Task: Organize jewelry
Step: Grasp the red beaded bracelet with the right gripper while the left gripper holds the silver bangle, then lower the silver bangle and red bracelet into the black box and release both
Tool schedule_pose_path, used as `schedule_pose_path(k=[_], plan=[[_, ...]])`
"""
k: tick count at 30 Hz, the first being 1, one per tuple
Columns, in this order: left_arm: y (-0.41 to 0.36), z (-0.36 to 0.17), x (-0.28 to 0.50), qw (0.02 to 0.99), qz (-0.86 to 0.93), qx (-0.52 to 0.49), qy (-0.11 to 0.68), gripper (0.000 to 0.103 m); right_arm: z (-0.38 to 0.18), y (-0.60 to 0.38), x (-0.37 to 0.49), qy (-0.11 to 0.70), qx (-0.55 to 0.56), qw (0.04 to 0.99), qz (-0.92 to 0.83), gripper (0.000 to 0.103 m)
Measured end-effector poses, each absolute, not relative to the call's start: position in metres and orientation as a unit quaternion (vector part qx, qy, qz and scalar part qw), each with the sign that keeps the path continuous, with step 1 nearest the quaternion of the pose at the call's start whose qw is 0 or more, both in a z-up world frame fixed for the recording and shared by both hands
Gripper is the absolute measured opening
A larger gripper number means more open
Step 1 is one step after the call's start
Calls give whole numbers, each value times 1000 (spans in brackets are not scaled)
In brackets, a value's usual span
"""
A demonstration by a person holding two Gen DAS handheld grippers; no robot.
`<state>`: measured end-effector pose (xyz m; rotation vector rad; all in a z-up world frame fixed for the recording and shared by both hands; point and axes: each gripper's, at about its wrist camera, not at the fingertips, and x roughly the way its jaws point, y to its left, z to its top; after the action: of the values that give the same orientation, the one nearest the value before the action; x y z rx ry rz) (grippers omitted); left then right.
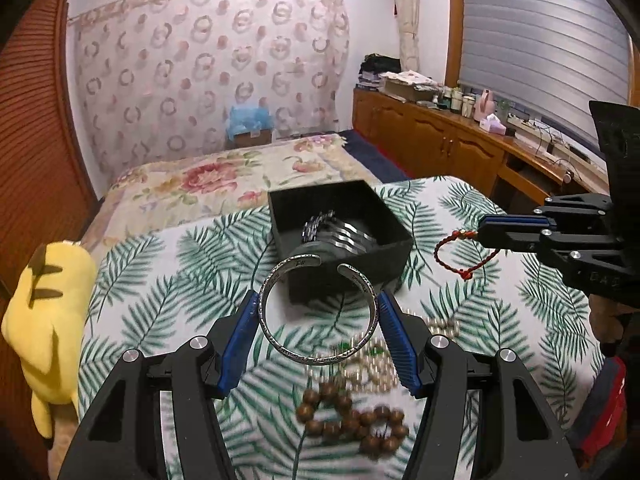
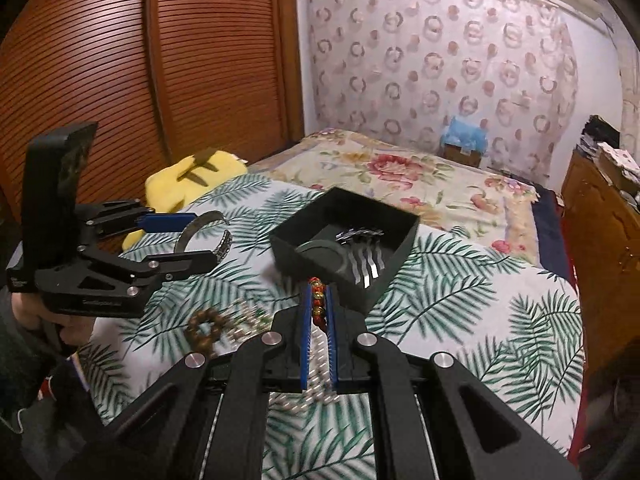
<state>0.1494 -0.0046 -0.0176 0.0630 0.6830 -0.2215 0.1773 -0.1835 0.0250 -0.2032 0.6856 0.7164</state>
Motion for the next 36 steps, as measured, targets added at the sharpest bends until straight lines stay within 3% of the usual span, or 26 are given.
schedule_pose_path(k=[17,36], plan=[[-26,-37,250,922,-117,23,368,57,46,-175,231,309,-96,889,324,8],[-23,-50,261,918,-109,11,380,59,28,-168,251,330,-91,884,320,8]])
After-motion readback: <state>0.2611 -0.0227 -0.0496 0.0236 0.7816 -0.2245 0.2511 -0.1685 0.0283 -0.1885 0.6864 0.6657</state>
